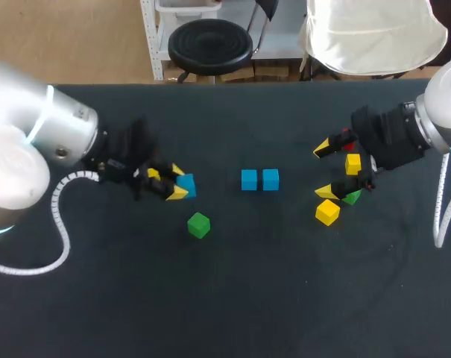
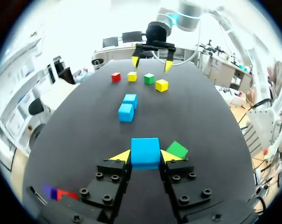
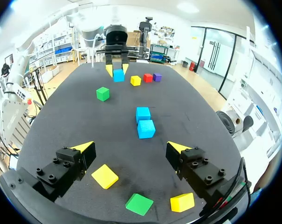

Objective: Place the blue cubes, place green cubes on the blue cubes, place the yellow cubes on the green cubes, then place the red cubes on the yellow cubes, and place purple cube on the red cubes.

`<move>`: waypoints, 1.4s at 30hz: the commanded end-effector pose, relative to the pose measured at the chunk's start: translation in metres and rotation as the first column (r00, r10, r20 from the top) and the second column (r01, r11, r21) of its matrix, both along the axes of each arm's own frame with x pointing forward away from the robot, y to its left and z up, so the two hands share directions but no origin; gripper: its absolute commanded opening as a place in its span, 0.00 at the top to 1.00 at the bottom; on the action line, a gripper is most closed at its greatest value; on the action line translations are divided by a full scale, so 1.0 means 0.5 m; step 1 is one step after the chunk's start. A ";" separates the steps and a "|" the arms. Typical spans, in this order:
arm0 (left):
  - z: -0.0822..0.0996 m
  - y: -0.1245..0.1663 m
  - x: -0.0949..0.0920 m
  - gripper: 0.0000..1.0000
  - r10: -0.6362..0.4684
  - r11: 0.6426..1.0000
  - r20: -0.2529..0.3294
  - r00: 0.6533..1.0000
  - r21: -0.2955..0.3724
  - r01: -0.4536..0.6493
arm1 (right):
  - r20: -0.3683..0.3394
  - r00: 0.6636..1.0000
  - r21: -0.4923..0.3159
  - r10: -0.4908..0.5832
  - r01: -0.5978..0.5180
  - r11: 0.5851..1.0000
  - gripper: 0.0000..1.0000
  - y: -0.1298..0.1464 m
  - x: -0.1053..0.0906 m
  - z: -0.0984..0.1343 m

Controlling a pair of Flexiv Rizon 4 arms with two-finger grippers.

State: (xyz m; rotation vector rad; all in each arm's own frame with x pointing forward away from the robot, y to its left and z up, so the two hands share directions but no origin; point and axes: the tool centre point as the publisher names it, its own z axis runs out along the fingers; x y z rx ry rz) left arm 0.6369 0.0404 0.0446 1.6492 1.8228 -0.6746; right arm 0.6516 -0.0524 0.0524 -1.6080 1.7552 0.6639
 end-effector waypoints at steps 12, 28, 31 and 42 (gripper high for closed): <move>0.014 -0.058 0.051 1.00 -0.012 1.000 0.006 1.000 0.029 0.011 | 0.002 1.000 0.004 0.001 -0.001 1.000 0.00 0.000 0.000 -0.002; 0.019 -0.059 0.045 1.00 -0.021 0.999 0.015 1.000 0.040 0.020 | 0.002 1.000 0.004 0.001 -0.001 1.000 0.00 0.000 0.000 -0.002; 0.019 -0.059 0.045 1.00 -0.021 0.999 0.015 1.000 0.040 0.020 | 0.002 1.000 0.004 0.001 -0.001 1.000 0.00 0.000 0.000 -0.002; 0.003 -0.081 0.066 1.00 -0.070 0.997 -0.046 0.996 0.009 0.071 | 0.002 1.000 0.004 0.001 -0.001 1.000 0.00 0.000 0.000 -0.002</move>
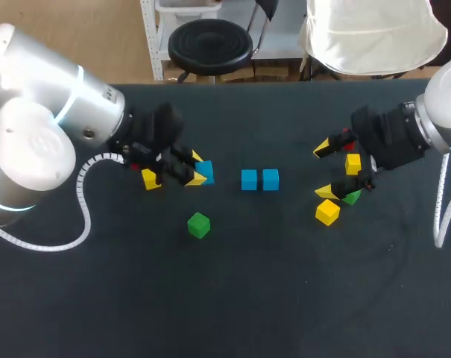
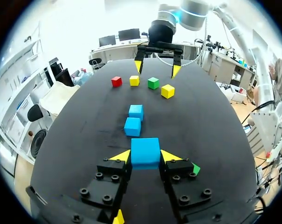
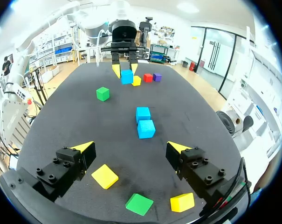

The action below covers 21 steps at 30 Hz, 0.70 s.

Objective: Place the blue cubes, place green cubes on the blue cubes, place the yellow cubes on the green cubes, then place the red cubes on the yellow cubes, and place purple cube on the red cubes.

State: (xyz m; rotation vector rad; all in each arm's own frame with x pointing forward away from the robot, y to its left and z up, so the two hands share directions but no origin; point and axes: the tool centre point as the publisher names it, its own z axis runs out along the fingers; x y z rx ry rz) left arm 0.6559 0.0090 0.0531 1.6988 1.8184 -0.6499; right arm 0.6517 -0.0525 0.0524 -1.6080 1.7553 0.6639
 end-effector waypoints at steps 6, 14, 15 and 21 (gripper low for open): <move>-0.011 -0.047 0.051 1.00 -0.066 0.997 -0.069 0.995 -0.050 0.062 | 0.002 1.000 0.004 0.001 -0.001 1.000 0.00 0.000 0.000 -0.002; -0.031 -0.056 0.074 1.00 -0.056 0.998 -0.056 0.997 0.001 0.056 | 0.002 1.000 0.004 0.001 -0.001 1.000 0.00 0.000 0.000 -0.002; -0.034 -0.056 0.075 1.00 -0.057 0.998 -0.055 0.997 0.006 0.057 | 0.002 1.000 0.004 0.001 -0.001 1.000 0.00 0.000 0.000 -0.002; -0.045 -0.046 0.079 1.00 -0.048 0.999 -0.058 0.997 0.018 0.049 | 0.002 1.000 0.004 0.001 -0.001 1.000 0.00 0.000 0.000 -0.002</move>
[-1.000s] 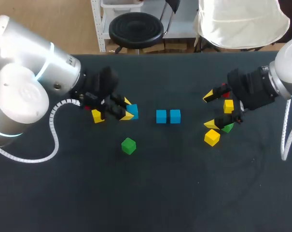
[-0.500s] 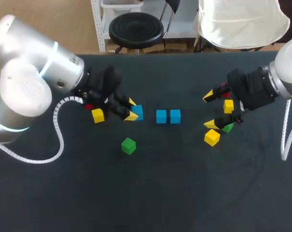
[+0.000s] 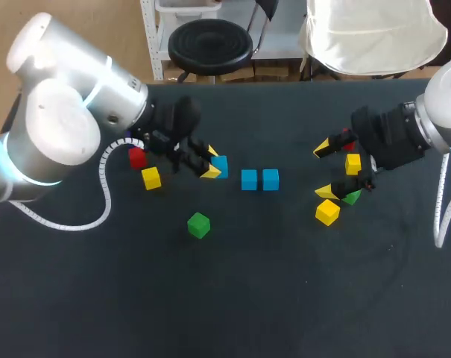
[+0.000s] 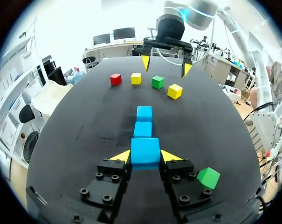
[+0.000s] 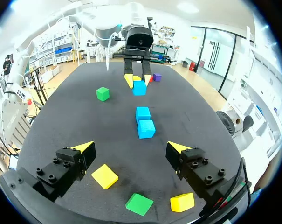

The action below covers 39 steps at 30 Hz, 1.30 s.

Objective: Place the blue cubes, place green cubes on the blue cubes, place the yellow cubes on the green cubes, then place the red cubes on the yellow cubes, and place purple cube on the red cubes.

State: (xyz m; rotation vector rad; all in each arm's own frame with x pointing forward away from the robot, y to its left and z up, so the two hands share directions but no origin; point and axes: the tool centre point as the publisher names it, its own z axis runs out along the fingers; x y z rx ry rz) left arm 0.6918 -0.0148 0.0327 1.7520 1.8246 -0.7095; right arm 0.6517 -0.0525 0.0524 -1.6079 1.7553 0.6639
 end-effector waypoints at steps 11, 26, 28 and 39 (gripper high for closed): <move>-0.001 0.015 -0.005 1.00 0.000 0.999 -0.013 1.000 0.034 0.000 | 0.002 1.000 0.004 0.001 -0.001 1.000 0.00 0.000 0.000 -0.002; -0.019 -0.005 -0.009 1.00 -0.036 0.999 -0.020 0.999 0.034 0.036 | 0.002 1.000 0.004 0.001 -0.001 1.000 0.00 0.000 0.000 -0.002; -0.031 -0.009 -0.004 1.00 -0.035 0.999 -0.020 0.999 0.036 0.035 | 0.002 1.000 0.004 0.001 -0.001 1.000 0.00 0.000 0.000 -0.002; -0.065 -0.002 0.034 1.00 -0.007 0.999 -0.028 1.000 0.048 0.008 | 0.002 1.000 0.004 0.001 -0.001 1.000 0.00 0.000 0.000 -0.002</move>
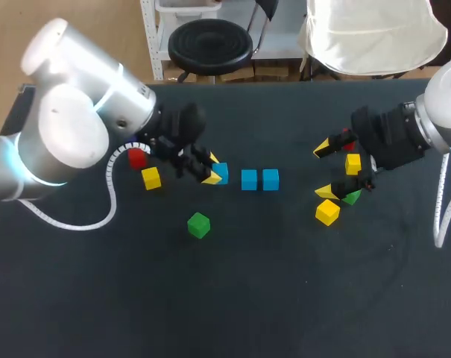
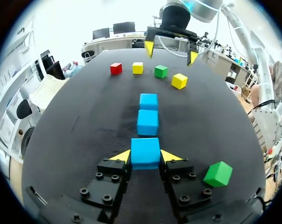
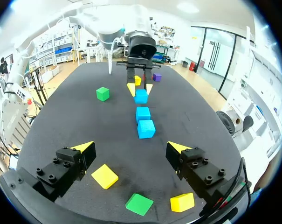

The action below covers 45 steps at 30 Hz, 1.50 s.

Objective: Place the blue cubes, place green cubes on the blue cubes, place the yellow cubes on the green cubes, then place the red cubes on the yellow cubes, and place purple cube on the red cubes.

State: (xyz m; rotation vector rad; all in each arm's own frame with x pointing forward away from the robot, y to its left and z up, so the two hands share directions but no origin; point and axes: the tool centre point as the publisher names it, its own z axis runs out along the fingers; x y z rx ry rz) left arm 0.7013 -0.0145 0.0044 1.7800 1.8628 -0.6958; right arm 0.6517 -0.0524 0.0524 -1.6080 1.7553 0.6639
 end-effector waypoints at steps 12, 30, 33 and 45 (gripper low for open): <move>-0.028 0.000 0.008 1.00 -0.007 1.000 -0.027 1.000 -0.018 0.007 | 0.002 1.000 0.004 0.001 -0.001 1.000 0.00 0.000 0.000 -0.002; -0.022 -0.005 0.009 1.00 -0.021 0.997 -0.025 0.999 -0.070 0.019 | 0.002 1.000 0.004 0.001 -0.001 1.000 0.00 0.000 0.000 -0.002; -0.022 -0.010 0.007 1.00 -0.027 0.997 -0.023 0.999 -0.071 0.025 | 0.002 1.000 0.004 0.001 -0.001 1.000 0.00 0.000 0.000 -0.002; -0.032 -0.010 0.007 1.00 -0.027 0.997 -0.027 0.999 -0.073 0.025 | 0.002 1.000 0.004 0.001 -0.001 1.000 0.00 0.000 0.000 -0.002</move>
